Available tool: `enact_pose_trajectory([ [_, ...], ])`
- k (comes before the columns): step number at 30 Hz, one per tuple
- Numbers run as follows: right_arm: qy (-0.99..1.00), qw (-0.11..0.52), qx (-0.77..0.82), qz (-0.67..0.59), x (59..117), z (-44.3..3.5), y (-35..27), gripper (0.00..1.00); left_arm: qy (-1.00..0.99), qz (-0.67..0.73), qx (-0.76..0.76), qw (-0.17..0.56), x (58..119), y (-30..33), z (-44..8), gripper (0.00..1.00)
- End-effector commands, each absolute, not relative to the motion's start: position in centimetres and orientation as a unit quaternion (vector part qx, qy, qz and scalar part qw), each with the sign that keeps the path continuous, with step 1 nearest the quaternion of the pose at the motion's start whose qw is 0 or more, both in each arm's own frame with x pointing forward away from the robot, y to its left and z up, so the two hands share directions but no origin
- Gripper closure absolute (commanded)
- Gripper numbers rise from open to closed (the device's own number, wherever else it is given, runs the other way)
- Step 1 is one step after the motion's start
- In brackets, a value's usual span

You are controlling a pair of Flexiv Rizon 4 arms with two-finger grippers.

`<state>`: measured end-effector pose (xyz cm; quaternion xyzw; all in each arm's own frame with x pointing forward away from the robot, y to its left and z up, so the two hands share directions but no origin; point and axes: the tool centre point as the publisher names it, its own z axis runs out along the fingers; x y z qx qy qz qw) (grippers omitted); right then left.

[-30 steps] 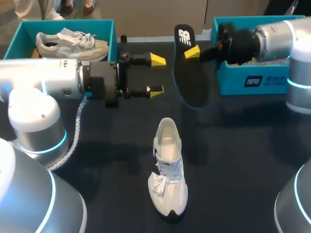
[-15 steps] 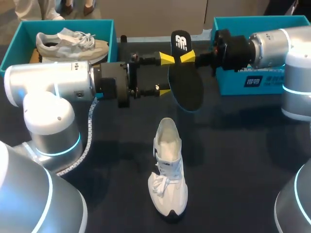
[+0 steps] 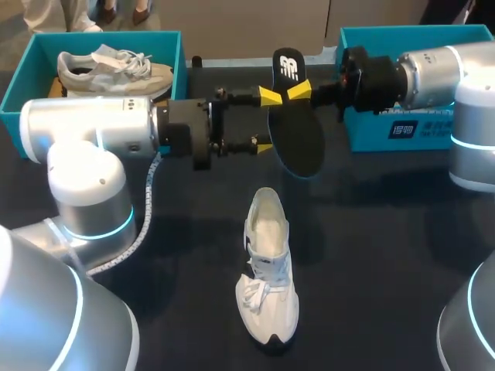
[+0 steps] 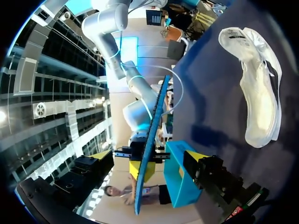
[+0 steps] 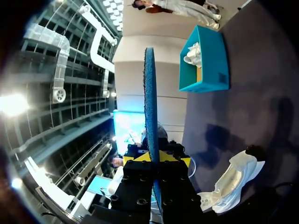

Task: Take the shoe out of the shoebox, open the shoe tongue, remove and reinsert the insole, then place the shoe into the shoebox

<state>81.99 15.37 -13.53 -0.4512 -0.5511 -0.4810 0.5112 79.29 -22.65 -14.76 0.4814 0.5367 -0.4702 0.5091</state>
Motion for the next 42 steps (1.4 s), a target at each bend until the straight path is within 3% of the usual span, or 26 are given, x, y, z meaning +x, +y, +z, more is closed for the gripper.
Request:
enact_pose_trajectory([
  [1, -0.551, 0.510, -0.452, -0.481, 82.0, -13.6, 15.5, 1.00, 0.534, -0.463, 0.478, 0.521, 79.6, -24.3, -15.0, 0.00],
  [6, -0.551, 0.510, -0.452, -0.481, 82.0, -13.6, 15.5, 1.00, 0.530, -0.454, 0.480, 0.532, 79.5, -24.8, -14.7, 0.00],
  [9, -0.551, 0.510, -0.452, -0.481, 82.0, -13.6, 15.5, 1.00, 0.529, -0.449, 0.481, 0.536, 79.5, -24.8, -14.7, 0.09],
  [11, -0.551, 0.510, -0.452, -0.481, 82.0, -13.6, 15.5, 1.00, 0.529, -0.447, 0.481, 0.537, 79.6, -24.8, -14.6, 0.23],
  [13, -0.551, 0.510, -0.452, -0.481, 82.0, -13.6, 15.5, 1.00, 0.530, -0.446, 0.480, 0.539, 79.7, -24.8, -14.5, 0.51],
  [17, -0.551, 0.510, -0.452, -0.481, 82.0, -13.6, 15.5, 1.00, 0.529, -0.437, 0.479, 0.547, 79.6, -24.7, -14.2, 0.55],
  [26, -0.551, 0.510, -0.452, -0.481, 82.0, -13.6, 15.5, 1.00, 0.522, -0.435, 0.481, 0.554, 79.2, -24.3, -13.5, 0.80],
  [38, -0.551, 0.510, -0.452, -0.481, 82.0, -13.6, 15.5, 1.00, 0.528, -0.426, 0.484, 0.553, 79.5, -24.2, -13.6, 0.77],
  [42, -0.551, 0.510, -0.452, -0.481, 82.0, -13.6, 15.5, 1.00, 0.528, -0.425, 0.485, 0.552, 79.4, -24.4, -13.7, 0.80],
])
